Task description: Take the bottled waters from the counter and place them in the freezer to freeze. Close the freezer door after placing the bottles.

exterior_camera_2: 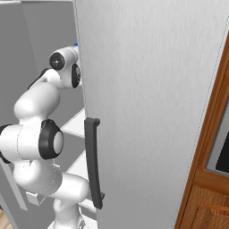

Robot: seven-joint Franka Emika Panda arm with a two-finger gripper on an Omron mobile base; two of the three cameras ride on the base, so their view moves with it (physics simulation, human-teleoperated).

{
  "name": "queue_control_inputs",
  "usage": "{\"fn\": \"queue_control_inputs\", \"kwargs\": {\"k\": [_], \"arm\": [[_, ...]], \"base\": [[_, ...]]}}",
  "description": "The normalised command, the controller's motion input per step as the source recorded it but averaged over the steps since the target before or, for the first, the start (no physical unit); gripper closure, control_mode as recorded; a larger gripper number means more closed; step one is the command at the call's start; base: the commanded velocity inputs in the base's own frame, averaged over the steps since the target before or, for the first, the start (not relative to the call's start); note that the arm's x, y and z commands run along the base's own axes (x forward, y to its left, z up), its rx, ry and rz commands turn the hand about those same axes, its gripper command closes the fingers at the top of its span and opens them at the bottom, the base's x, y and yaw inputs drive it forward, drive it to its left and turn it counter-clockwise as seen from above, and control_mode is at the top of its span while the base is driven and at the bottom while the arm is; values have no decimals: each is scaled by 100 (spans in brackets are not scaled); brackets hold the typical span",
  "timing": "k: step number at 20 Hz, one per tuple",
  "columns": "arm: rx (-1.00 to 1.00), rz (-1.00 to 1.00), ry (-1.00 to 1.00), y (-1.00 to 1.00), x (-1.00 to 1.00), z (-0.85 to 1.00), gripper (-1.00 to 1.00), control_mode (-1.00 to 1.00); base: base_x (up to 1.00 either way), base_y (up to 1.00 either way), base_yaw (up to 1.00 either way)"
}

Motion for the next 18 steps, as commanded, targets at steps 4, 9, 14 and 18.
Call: {"fn": "queue_control_inputs", "kwargs": {"k": [4,9,14,18], "arm": [[1,0,0,0,0,-6,-100,-100],[0,0,1,0,0,0,-100,-100],[0,0,0,0,-2,0,-100,-100],[0,0,0,0,-20,0,-100,-100]], "base": [[0,0,0],[0,0,0],[0,0,0],[0,0,0]]}}
